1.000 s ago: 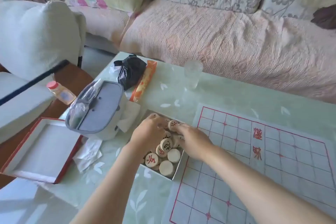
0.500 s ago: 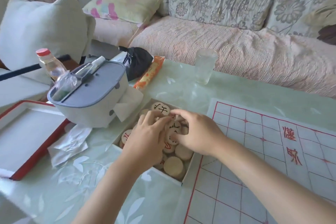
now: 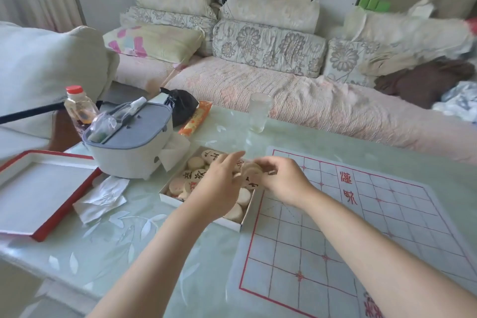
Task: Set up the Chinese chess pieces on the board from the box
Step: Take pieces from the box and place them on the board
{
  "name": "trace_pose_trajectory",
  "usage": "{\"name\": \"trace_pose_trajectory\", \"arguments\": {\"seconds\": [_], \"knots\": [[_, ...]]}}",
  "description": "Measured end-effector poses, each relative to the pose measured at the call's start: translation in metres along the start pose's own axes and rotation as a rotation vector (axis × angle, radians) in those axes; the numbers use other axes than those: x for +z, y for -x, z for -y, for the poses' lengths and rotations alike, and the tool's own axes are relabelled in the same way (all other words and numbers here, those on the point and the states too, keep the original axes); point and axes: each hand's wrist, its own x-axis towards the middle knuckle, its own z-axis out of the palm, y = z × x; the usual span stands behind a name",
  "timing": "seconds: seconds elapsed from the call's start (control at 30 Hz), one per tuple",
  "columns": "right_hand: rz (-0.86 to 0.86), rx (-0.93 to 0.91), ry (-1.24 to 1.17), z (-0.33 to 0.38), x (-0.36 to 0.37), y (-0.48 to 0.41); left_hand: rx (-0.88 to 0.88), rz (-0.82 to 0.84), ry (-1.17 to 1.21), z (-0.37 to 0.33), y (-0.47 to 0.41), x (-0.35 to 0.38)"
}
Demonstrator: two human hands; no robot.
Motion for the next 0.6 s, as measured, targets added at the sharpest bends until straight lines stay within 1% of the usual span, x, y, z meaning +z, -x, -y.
{"name": "trace_pose_trajectory", "arguments": {"seconds": [0.07, 0.17, 0.3, 0.47, 0.53, 0.6], "knots": [[-0.043, 0.041, -0.089, -0.001, -0.016, 0.025, -0.011, 0.061, 0.134, -0.02, 0.005, 0.01], [-0.094, 0.084, -0.14, -0.01, -0.04, 0.066, -0.038, 0.089, 0.288, -0.054, 0.018, 0.03], [-0.152, 0.117, -0.145, -0.031, -0.074, 0.119, -0.161, 0.219, 0.548, -0.096, 0.041, 0.066], [-0.202, 0.119, -0.124, -0.054, -0.101, 0.172, -0.245, 0.355, 0.641, -0.132, 0.054, 0.099], [-0.242, 0.105, -0.147, -0.064, -0.11, 0.186, -0.245, 0.375, 0.633, -0.143, 0.052, 0.112], [-0.266, 0.12, -0.18, -0.075, -0.12, 0.199, -0.207, 0.386, 0.591, -0.154, 0.05, 0.128]]}}
